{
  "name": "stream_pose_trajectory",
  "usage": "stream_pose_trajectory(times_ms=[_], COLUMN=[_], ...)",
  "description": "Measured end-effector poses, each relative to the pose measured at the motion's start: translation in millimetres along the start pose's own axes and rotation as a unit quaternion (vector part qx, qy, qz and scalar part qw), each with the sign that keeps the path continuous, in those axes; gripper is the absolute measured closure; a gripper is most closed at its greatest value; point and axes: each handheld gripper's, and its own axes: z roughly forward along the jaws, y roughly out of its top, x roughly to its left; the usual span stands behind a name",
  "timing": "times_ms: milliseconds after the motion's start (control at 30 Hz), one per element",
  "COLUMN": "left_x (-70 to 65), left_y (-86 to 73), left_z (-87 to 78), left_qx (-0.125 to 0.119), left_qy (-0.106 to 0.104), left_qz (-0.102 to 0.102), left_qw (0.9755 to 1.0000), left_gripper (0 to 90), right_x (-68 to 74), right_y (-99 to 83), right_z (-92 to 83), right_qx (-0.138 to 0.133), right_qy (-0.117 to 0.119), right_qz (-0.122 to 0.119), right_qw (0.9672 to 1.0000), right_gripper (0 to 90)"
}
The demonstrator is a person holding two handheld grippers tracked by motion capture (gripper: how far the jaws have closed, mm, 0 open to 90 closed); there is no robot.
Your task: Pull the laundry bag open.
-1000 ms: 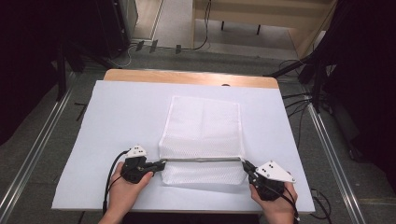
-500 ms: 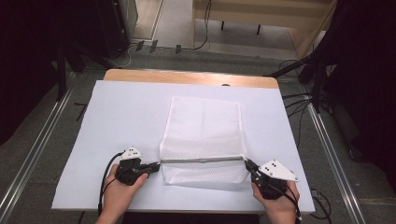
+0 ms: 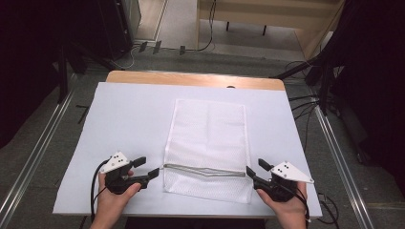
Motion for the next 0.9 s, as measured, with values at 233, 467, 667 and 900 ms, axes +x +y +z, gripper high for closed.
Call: stream_pose_trajectory(times_ms=[233, 467, 667, 900], left_x=[11.7, 26.9, 35.3, 51.6], left_y=[-1.9, -1.6, -0.7, -3.1], left_z=[-14.1, -28.0, -36.9, -50.7], left_qx=[-0.004, -0.031, -0.035, -0.058], left_qy=[0.006, 0.004, 0.044, 0.064], left_qz=[-0.01, -0.021, 0.0, -0.021], left_qw=[0.9999, 0.9993, 0.9984, 0.9961], left_gripper=[5.5, 2.1, 2.1, 2.0], right_x=[-19.0, -42.0, -61.9, -80.4], right_y=[-0.8, -6.7, -13.0, -20.4], right_z=[-6.3, -9.5, -13.8, -21.6], right_qx=[-0.011, -0.019, -0.02, -0.021], right_qy=[-0.024, -0.034, -0.04, -0.049], right_qz=[0.029, 0.04, 0.06, 0.071], right_qw=[0.9992, 0.9985, 0.9972, 0.996], right_gripper=[31.3, 26.1, 21.8, 20.3])
